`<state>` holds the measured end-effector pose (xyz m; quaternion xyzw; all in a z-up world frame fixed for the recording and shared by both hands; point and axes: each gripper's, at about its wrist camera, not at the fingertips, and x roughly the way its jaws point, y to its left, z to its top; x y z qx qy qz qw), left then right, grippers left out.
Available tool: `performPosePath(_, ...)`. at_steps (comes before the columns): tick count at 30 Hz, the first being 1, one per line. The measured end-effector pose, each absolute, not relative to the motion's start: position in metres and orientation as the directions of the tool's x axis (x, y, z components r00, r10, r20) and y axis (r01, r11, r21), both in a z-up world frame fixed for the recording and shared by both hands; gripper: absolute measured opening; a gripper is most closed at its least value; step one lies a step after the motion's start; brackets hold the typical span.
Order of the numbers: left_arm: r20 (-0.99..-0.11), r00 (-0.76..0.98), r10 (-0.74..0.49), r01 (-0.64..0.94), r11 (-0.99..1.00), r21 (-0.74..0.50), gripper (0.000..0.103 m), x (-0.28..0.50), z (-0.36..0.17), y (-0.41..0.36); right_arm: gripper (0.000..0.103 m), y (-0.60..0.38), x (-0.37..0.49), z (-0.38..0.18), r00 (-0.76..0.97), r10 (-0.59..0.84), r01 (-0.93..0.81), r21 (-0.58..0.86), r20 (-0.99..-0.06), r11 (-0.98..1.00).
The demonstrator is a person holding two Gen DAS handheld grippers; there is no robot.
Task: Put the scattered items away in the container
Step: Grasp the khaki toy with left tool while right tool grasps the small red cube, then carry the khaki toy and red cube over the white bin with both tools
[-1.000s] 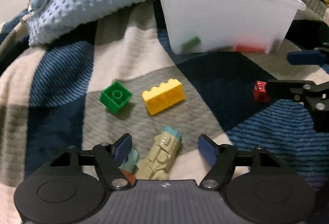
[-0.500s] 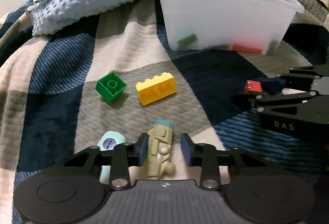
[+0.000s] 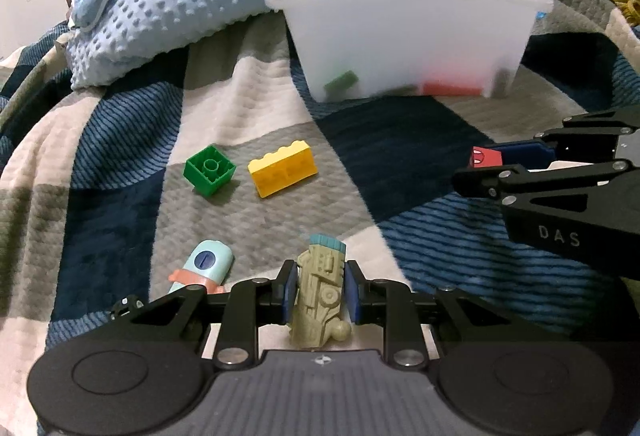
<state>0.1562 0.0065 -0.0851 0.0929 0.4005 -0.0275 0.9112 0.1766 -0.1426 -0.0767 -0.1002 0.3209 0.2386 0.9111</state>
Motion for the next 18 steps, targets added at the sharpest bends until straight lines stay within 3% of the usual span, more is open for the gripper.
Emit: performPosePath(18, -0.616, 0.786, 0.061, 0.123, 0.960, 0.252, 0.028, 0.151, 0.001, -0.014, 0.030, -0.169, 0.159, 0.001, 0.780, 0.377, -0.473, -0.076, -0.499, 0.878)
